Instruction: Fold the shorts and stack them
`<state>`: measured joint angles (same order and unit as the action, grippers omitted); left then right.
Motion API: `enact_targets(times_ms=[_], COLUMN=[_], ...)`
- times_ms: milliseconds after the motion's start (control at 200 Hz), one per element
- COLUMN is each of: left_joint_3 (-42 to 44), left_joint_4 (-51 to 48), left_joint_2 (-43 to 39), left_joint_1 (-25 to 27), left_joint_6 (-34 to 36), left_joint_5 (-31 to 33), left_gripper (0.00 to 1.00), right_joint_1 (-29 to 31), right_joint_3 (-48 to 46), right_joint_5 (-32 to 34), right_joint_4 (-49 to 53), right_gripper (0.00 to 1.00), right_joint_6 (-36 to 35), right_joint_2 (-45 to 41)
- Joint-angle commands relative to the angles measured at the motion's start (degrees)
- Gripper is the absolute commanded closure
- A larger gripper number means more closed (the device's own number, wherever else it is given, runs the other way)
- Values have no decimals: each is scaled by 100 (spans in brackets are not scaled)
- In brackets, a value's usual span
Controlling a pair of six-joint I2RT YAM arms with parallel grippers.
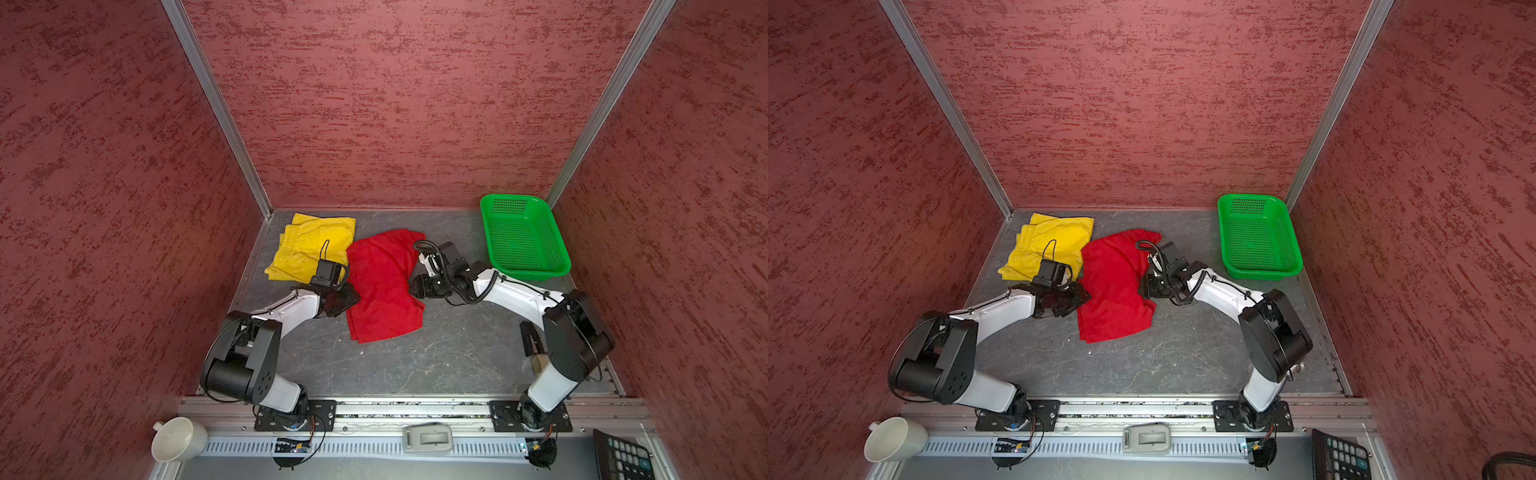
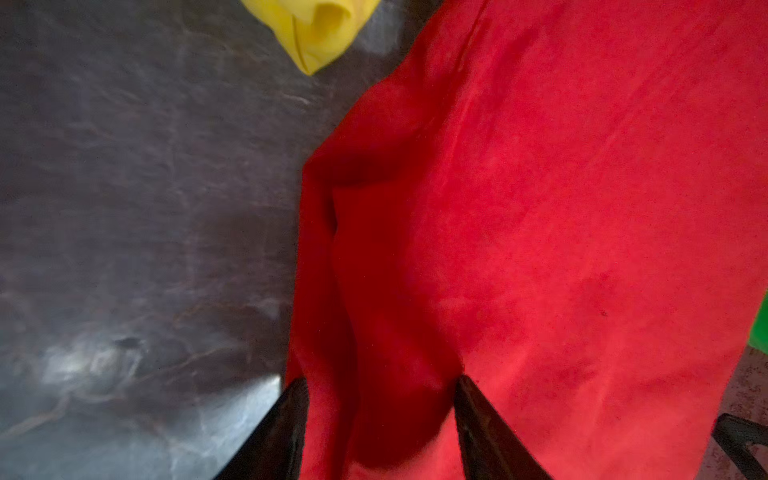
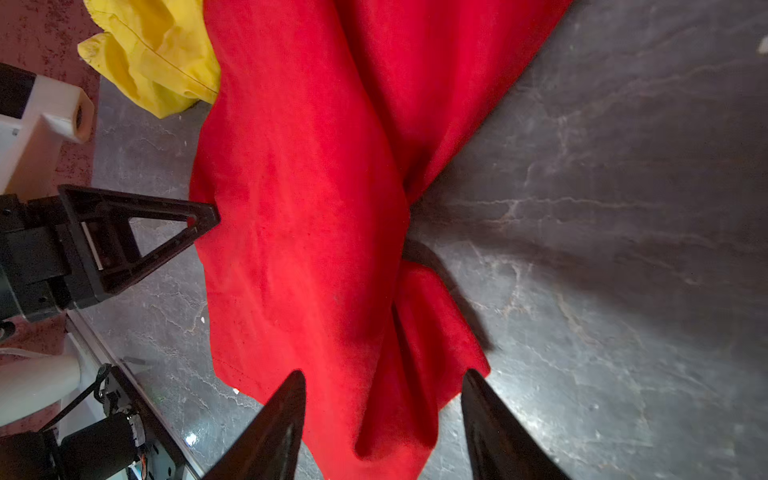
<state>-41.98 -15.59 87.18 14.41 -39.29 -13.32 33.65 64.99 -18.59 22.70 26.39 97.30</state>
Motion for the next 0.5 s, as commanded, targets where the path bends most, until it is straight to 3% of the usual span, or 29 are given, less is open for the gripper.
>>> enact_targets(times_ms=[0,125,220,496], left_joint_3=[-53,-355,-820,-3161], left_joint_4=[442,198,-248,-1825], left_joint_2=[176,16,-325,-1064], left_joint_1=[83,212,344,523], left_joint_6=[-114,-30,279,1638], left_joint_5=[-191,-133,27,399], left_gripper=[61,89,100,100], right_joint_1=[-16,-41,-148,-888], right_joint_3=[-63,-235,-328,-461], right_joint_5=[-87,114,273,117], right_joint_4=[-588,-672,-779,-1147], right_gripper=[39,38,37,37], right_joint_6=[243,277,309,401], right_joint_2=[-80,-197,-398,-1310])
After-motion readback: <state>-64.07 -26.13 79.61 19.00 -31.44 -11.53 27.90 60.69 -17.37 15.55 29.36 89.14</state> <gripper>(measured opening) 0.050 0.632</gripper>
